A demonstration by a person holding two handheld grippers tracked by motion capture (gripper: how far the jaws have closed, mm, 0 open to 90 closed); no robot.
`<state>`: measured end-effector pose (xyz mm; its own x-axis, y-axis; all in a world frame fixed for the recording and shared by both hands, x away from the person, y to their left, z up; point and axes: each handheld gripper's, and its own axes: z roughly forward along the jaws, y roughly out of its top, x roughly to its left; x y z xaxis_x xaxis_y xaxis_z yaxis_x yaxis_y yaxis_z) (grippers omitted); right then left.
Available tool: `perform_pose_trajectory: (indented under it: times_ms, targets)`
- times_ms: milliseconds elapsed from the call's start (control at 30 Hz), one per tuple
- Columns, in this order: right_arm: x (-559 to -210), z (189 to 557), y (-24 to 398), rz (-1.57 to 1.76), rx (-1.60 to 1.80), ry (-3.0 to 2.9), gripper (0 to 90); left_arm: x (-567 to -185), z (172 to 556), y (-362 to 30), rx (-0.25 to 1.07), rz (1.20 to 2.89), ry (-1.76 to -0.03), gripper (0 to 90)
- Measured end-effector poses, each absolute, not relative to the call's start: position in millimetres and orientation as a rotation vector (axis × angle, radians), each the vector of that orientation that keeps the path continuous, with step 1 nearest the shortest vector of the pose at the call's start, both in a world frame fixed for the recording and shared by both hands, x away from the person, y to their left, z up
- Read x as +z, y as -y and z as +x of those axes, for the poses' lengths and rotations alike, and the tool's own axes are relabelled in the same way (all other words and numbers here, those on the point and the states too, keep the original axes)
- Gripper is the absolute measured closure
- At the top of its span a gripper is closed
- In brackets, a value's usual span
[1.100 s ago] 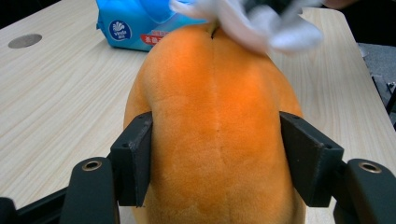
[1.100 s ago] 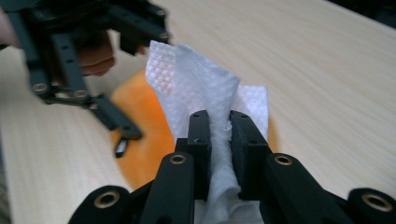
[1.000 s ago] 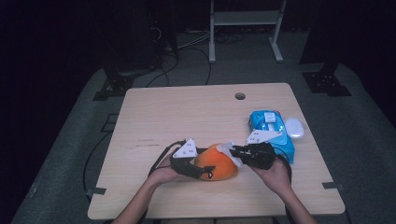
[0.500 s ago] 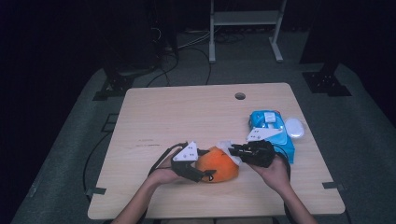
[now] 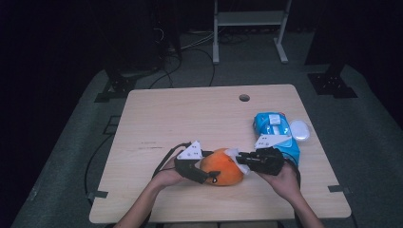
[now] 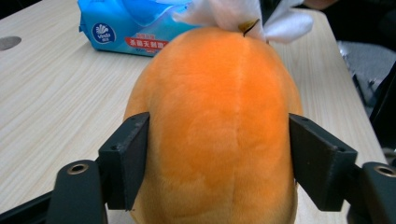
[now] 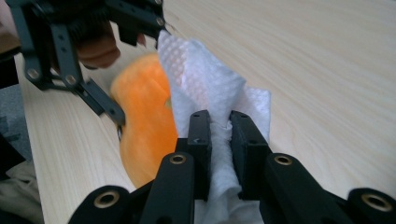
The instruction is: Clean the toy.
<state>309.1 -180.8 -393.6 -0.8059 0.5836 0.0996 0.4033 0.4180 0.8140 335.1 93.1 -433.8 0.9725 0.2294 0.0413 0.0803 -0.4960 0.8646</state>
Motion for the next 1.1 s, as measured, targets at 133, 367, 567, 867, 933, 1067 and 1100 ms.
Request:
perform_pose_trajectory:
  times_ms: [133, 367, 567, 867, 933, 1067, 1100]
  targets:
    - [-389, 304, 168, 0.803, 1.321, -2.464, 78.3, -433, 333, -92, 0.206, 2.106, -0.191, 27.5]
    - [-390, 310, 182, 0.853, 1.305, -2.443, 78.4, -438, 338, -99, 0.176, 2.088, -0.228, 28.7]
    - [-398, 315, 200, 0.94, 1.35, -2.437, 78.3, -440, 341, -101, 0.164, 2.075, -0.253, 27.7]
    - [-394, 308, 177, 0.852, 1.339, -2.464, 78.3, -438, 336, -94, 0.203, 2.101, -0.224, 26.0]
    - [-392, 308, 176, 0.842, 1.328, -2.462, 78.3, -438, 337, -96, 0.2, 2.095, -0.225, 26.1]
    - [-395, 314, 186, 0.882, 1.322, -2.445, 78.3, -438, 337, -95, 0.193, 2.082, -0.232, 26.3]
    - [-396, 315, 190, 0.9, 1.326, -2.441, 78.3, -437, 337, -93, 0.199, 2.085, -0.228, 26.4]
